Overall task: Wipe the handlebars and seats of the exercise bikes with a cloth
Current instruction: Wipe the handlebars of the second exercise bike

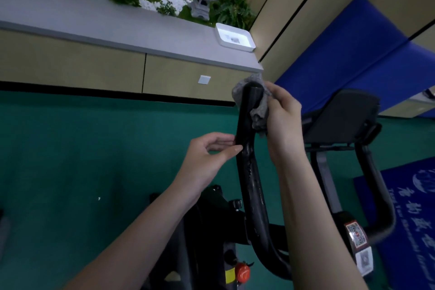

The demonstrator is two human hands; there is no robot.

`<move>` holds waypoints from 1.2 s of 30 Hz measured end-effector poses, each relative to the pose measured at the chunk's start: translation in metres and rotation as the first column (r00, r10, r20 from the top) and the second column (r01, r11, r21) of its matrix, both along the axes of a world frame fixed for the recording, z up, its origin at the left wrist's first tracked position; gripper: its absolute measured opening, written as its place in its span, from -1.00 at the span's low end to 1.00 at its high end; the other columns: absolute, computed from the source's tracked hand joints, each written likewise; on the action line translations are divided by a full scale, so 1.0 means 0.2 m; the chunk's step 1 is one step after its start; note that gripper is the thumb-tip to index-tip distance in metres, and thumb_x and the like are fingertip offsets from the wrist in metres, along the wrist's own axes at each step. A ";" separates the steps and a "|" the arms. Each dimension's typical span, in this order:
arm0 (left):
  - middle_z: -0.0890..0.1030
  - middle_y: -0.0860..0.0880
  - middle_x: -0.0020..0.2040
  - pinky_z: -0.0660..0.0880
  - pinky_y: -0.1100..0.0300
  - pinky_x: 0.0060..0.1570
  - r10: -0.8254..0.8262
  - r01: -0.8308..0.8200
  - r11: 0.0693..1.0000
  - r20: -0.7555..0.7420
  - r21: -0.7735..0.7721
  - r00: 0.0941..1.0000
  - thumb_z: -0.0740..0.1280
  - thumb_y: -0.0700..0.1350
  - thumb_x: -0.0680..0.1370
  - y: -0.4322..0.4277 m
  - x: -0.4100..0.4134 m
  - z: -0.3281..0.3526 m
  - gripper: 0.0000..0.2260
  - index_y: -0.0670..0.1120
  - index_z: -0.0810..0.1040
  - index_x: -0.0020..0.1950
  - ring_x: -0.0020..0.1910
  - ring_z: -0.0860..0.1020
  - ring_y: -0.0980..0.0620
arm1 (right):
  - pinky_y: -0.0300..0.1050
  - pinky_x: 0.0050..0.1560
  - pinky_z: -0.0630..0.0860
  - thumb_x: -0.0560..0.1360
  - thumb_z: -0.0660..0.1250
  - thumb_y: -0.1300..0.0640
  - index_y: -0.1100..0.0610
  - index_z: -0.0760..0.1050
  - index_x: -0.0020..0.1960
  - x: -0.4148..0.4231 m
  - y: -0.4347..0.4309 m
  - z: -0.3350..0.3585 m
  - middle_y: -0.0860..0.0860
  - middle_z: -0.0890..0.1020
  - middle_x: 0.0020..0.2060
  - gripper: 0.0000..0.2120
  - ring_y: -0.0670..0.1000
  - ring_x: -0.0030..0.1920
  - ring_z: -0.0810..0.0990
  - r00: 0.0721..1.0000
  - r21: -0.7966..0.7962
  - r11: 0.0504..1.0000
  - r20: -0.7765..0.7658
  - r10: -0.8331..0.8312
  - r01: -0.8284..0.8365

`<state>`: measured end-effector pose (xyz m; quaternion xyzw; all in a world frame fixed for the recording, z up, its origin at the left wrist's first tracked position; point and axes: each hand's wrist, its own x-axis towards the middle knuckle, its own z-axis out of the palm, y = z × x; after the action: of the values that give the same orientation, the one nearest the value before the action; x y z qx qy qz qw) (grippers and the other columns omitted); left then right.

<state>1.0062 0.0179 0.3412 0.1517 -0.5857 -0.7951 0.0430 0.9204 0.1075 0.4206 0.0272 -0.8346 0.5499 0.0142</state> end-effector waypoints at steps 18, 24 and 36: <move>0.66 0.01 -0.03 0.51 0.35 -0.06 -0.087 0.089 0.996 -0.060 0.025 0.994 0.46 -0.32 0.40 -0.01 -0.01 -0.03 -0.69 0.03 0.58 0.02 -0.11 0.61 0.13 | -0.53 -0.27 0.36 0.50 0.36 0.27 0.12 0.65 0.05 0.39 0.20 -0.13 -0.17 0.60 -0.31 -0.83 -0.30 -0.34 0.52 0.966 0.338 0.931 -0.253 -0.052 0.139; 0.67 0.05 -0.06 0.50 0.36 -0.06 -0.100 0.102 0.993 -0.044 0.058 0.994 0.47 -0.28 0.41 -0.01 0.00 -0.04 -0.71 0.02 0.59 0.04 -0.10 0.63 0.15 | -0.24 0.16 0.48 0.51 0.32 0.37 0.20 0.60 0.11 0.34 0.19 -0.07 0.05 0.64 0.05 -0.78 -0.09 0.10 0.60 0.843 0.253 0.964 -0.534 0.067 0.083; 0.64 0.04 -0.08 0.48 0.45 -0.11 -0.104 0.110 0.984 -0.049 0.142 0.993 0.41 -0.35 0.44 0.01 0.05 -0.01 -0.72 -0.03 0.58 0.03 -0.16 0.61 0.26 | -0.17 0.18 0.48 0.49 0.29 0.45 0.23 0.60 0.05 0.31 0.31 -0.11 0.09 0.63 0.02 -0.77 -0.02 0.14 0.59 0.850 0.322 0.891 -0.319 0.419 -0.318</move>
<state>1.0155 0.0205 0.3392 0.1061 -0.5327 -0.8397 0.0013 0.9831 0.1686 0.3985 0.2957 -0.8588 0.4132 0.0652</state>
